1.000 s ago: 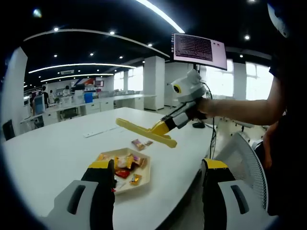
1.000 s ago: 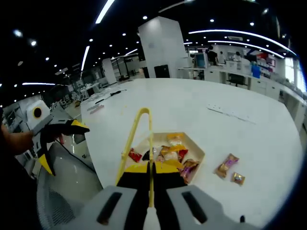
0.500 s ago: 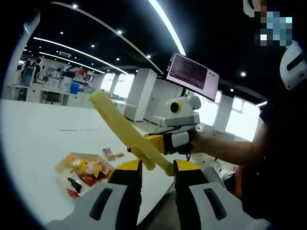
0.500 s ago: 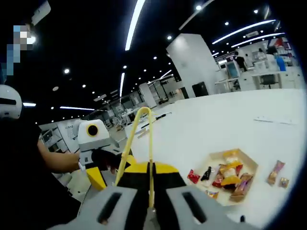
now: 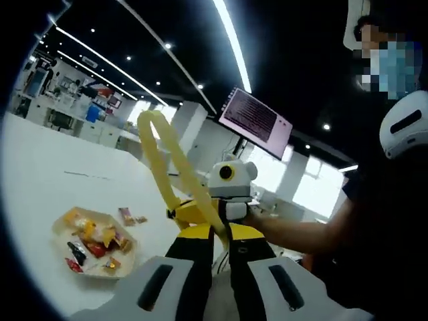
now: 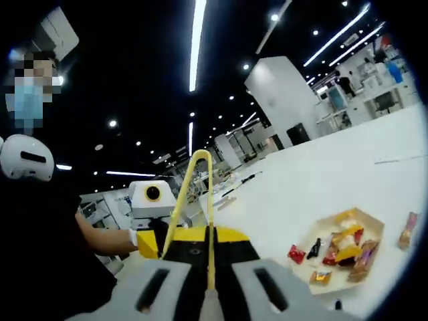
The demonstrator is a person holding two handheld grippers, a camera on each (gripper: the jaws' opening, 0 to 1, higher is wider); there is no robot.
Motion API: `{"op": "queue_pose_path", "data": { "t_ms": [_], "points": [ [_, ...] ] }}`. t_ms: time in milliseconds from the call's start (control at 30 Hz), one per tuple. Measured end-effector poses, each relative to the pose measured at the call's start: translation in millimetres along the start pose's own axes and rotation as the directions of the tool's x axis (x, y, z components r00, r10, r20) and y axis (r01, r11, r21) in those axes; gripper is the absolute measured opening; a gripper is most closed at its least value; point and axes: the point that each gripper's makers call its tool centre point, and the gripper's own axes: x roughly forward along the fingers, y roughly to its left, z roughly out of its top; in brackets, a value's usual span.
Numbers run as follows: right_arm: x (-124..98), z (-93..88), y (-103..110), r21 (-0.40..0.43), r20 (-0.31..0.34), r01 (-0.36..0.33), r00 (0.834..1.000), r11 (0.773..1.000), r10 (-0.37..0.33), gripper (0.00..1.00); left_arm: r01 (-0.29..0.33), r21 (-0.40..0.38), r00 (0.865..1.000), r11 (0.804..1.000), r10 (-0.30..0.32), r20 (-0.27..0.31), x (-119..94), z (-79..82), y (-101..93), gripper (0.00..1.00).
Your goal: Place the target food into the container with the food tongs after gripping and lifting it, then release it inside without dropping or visibly crushing the food.
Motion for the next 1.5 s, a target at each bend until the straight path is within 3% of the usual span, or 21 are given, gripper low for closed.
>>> {"op": "queue_pose_path", "data": {
  "t_ms": [233,333,600,733,767,800,833,933,967,1000,1033,1133,1167,1233,1333,1400,1433,1467,1500],
  "points": [
    [-2,3.9,14,-0.031,0.001,-0.053,0.999,0.998,0.053,0.05,0.028,0.160,0.989,0.987,-0.004,-0.146,5,-15.6,-7.3,0.00],
    [-3,3.9,15,-0.033,0.009,-0.059,0.998,0.998,0.059,0.05,0.038,0.147,0.986,0.988,-0.013,-0.166,4,-13.1,-8.8,0.00],
    [-8,4.8,15,-0.014,0.015,-0.056,0.998,0.998,0.056,0.05,0.043,0.226,0.968,0.973,0.015,-0.251,3,-15.6,-5.4,0.00],
    [-22,6.7,11,-0.012,0.020,-0.028,0.999,1.000,0.028,0.02,0.031,0.242,0.963,0.970,0.035,-0.266,-5,-4.1,0.7,0.00],
    [-24,7.6,10,-0.007,0.021,-0.028,0.999,1.000,0.028,0.05,0.029,0.253,0.961,0.967,0.043,-0.274,-6,-4.1,2.2,0.00],
    [-26,7.9,11,0.009,0.015,-0.030,0.999,1.000,0.030,0.09,0.022,0.306,0.945,0.952,0.080,-0.317,-10,-6.3,10.3,0.00],
    [-28,11.1,13,0.017,0.016,-0.032,0.999,0.999,0.032,0.16,0.026,0.315,0.934,0.949,0.089,-0.346,-12,-9.0,12.9,0.00],
    [-30,22.5,22,-0.071,0.033,-0.039,0.999,0.997,0.042,0.51,0.053,0.323,0.913,0.945,0.085,-0.399,-14,-14.5,16.7,0.00],
    [-29,23.1,27,-0.116,-0.011,-0.042,0.999,0.992,0.041,0.61,0.072,0.323,0.903,0.944,0.076,-0.423,-14,-18.0,16.3,0.00],
    [-27,23.3,30,-0.149,-0.044,-0.048,0.998,0.988,0.042,0.66,0.088,0.324,0.894,0.942,0.069,-0.442,-13,-20.9,15.6,0.00],
    [-24,22.7,34,-0.217,-0.108,-0.064,0.993,0.974,0.041,0.67,0.119,0.332,0.874,0.936,0.059,-0.482,-13,-26.9,13.9,0.00],
    [-13,18.3,41,-0.349,-0.254,-0.102,0.967,0.931,0.011,0.62,0.181,0.334,0.838,0.925,0.033,-0.544,-7,-36.7,8.5,0.00],
    [-7,18.8,45,-0.372,-0.281,-0.126,0.959,0.920,0.018,0.59,0.195,0.346,0.833,0.918,0.031,-0.552,-3,-37.7,7.5,0.00],
    [1,22.8,50,-0.364,-0.274,-0.146,0.961,0.920,0.044,0.56,0.216,0.351,0.822,0.911,0.024,-0.569,2,-39.8,4.6,0.00],
    [12,27.5,56,-0.378,-0.240,-0.181,0.966,0.908,0.093,0.49,0.236,0.346,0.823,0.908,0.002,-0.568,8,-38.7,-1.9,0.00],
    [13,26.5,56,-0.422,-0.238,-0.200,0.966,0.884,0.105,0.24,0.245,0.346,0.825,0.906,-0.007,-0.565,9,-38.0,-4.1,0.00],
    [15,35.0,54,-0.409,-0.203,-0.179,0.974,0.895,0.102,0.25,0.240,0.346,0.825,0.907,-0.003,-0.565,9,-38.1,-4.0,0.00],
    [12,35.4,52,-0.384,-0.196,-0.171,0.975,0.907,0.101,0.23,0.240,0.362,0.836,0.901,-0.002,-0.549,11,-37.5,-2.9,0.00],
    [10,37.8,50,-0.388,-0.184,-0.162,0.978,0.907,0.096,0.23,0.234,0.356,0.837,0.905,-0.001,-0.547,10,-37.8,-2.2,0.00]
  ]
}}
